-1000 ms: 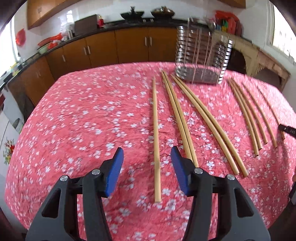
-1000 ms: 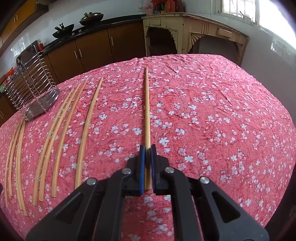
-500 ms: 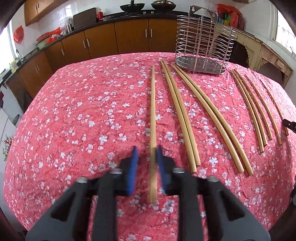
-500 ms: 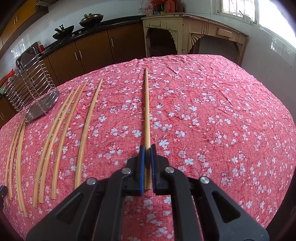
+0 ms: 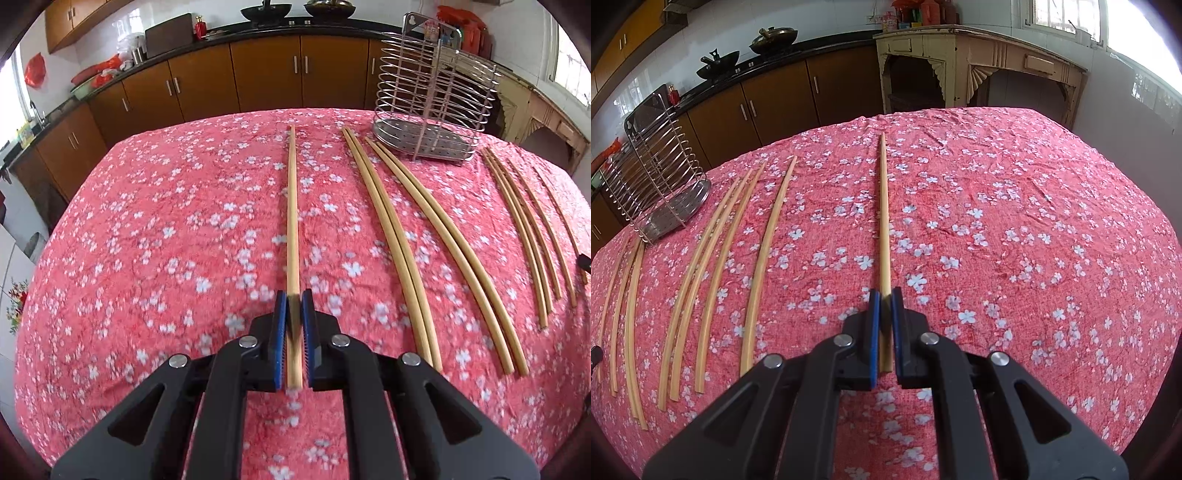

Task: Organize utensils
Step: 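Close the left tool on a wooden chopstick while the right tool holds its chopstick, then lift both held chopsticks and carry them toward the wire holder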

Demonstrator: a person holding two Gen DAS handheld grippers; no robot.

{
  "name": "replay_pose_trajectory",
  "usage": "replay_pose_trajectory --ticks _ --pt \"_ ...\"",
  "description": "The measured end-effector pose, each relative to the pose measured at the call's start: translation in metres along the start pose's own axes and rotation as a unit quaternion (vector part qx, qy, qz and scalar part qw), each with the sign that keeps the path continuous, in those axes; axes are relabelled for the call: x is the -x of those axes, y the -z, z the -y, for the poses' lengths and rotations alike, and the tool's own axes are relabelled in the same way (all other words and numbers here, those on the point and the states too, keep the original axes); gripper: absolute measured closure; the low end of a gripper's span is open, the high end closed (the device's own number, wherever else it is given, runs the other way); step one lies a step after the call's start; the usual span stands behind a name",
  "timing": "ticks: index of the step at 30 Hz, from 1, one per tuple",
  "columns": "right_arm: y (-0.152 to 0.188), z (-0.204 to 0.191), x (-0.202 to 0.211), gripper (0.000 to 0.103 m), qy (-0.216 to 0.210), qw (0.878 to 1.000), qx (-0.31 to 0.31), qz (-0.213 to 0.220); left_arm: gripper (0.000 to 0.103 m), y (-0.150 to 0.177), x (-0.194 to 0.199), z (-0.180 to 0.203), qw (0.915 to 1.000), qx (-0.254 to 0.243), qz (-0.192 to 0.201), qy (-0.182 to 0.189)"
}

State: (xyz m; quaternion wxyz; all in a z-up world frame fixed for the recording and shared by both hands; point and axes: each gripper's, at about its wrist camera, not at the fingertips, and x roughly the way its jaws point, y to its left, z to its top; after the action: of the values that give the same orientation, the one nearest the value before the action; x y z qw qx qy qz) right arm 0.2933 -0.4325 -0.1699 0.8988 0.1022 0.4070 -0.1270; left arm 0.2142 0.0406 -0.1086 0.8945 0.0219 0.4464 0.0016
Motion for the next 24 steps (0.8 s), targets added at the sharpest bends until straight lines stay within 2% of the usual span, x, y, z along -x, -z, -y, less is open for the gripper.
replay_pose_trajectory --ticks 15,18,24 --pt "0.010 0.002 0.010 0.096 -0.012 1.000 -0.003 0.004 0.096 0.013 0.005 0.003 0.9997 0.010 0.019 -0.007" --pt "0.015 0.002 0.025 0.096 -0.011 0.999 0.010 0.028 0.096 0.014 0.009 -0.003 0.9998 0.012 0.016 0.004" --pt "0.014 0.001 0.070 0.096 -0.013 0.995 0.021 0.095 0.096 0.014 0.041 -0.014 0.9981 0.010 0.061 0.003"
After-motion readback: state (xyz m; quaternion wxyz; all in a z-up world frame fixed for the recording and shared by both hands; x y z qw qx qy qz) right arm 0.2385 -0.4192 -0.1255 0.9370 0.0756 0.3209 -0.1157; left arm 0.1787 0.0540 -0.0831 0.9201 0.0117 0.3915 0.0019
